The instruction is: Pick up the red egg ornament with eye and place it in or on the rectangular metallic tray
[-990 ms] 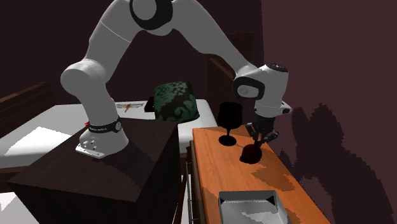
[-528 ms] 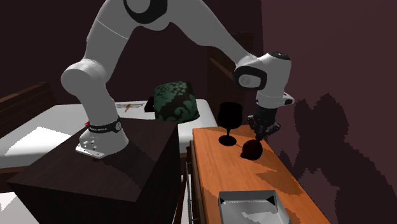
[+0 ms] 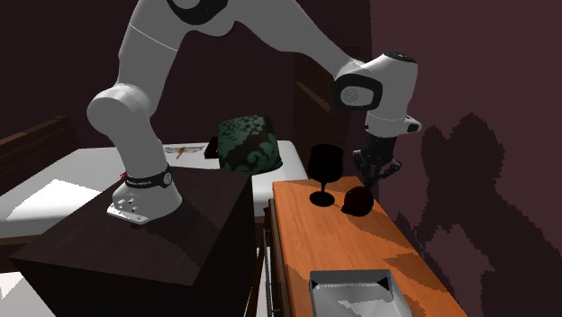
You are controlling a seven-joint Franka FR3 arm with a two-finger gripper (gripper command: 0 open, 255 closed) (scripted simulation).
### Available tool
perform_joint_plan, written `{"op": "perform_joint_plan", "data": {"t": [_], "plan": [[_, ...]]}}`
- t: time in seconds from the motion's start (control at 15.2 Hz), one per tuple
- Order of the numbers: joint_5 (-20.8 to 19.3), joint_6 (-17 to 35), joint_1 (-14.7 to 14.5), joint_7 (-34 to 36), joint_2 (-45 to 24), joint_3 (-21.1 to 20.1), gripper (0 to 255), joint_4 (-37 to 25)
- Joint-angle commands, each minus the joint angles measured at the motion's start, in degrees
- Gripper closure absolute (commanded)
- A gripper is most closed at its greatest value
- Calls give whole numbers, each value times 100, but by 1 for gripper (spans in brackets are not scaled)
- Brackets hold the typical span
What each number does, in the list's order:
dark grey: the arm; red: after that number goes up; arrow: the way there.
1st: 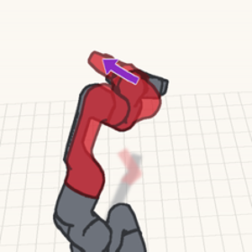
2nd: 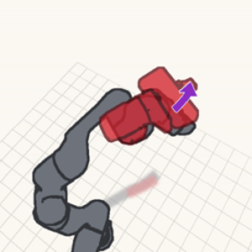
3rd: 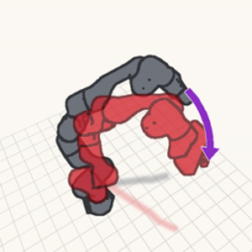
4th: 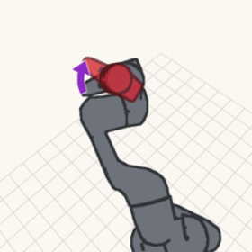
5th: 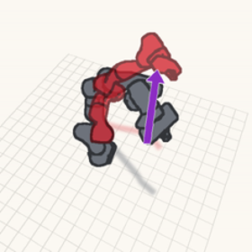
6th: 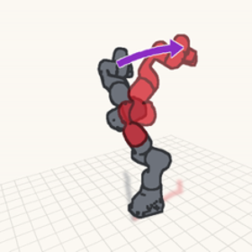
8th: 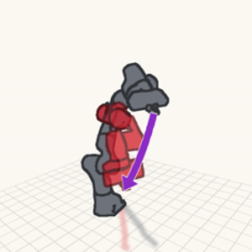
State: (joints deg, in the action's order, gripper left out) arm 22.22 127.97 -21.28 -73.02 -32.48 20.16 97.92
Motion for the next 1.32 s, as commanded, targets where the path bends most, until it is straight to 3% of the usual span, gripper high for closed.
{"op": "perform_joint_plan", "data": {"t": [0.0,0.66,1.25], "plan": [[-24,-48,-8,13,55,17,255,5],[40,-228,883,-1164,210,284,255,172],[134,-631,1808,-2174,-35,479,255,-290]]}}
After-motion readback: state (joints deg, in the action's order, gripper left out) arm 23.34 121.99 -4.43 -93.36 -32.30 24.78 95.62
